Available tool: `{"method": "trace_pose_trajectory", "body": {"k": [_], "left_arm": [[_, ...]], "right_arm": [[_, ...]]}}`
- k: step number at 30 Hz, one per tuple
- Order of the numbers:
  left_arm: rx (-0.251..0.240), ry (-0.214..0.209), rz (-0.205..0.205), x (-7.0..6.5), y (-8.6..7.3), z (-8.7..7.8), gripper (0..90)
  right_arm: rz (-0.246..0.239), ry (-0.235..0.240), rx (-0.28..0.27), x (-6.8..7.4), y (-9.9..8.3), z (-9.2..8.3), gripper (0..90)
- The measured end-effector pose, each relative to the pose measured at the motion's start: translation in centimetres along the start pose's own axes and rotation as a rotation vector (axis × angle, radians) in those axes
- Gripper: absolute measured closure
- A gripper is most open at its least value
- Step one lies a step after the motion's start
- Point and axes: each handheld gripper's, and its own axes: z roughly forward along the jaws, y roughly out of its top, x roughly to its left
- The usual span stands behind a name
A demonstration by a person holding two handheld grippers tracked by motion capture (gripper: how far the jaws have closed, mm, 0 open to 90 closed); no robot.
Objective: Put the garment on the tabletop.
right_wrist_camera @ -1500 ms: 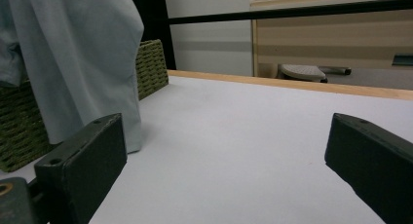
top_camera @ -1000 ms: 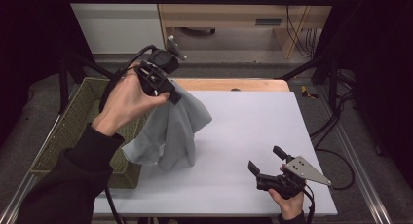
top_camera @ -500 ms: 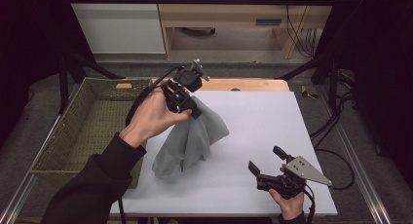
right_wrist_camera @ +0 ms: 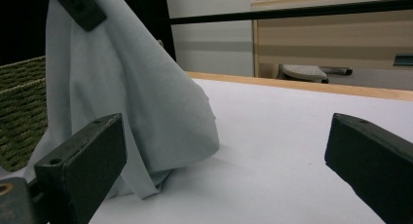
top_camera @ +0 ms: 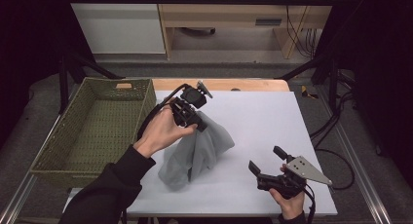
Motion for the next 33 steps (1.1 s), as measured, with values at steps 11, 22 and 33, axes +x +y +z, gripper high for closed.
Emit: {"method": "trace_pose_trajectory", "body": {"k": [11, 22, 33], "left_arm": [[-0.003, -0.005, -0.004, 0.5, -1.1, 3.7, 78.0], [-0.018, -0.004, 0.010, 0.8, -2.4, 6.6, 67.1], [-0.070, -0.083, -0.014, 1.1, -2.5, 7.4, 20.5]], "right_arm": [[0.006, -0.002, 0.005, -0.1, -0.1, 0.1, 2.0], [-0.002, 0.000, 0.011, -0.2, -0.1, 0.1, 2.0], [0.018, 0.001, 0.012, -0.1, 0.0, 0.1, 2.0]]}}
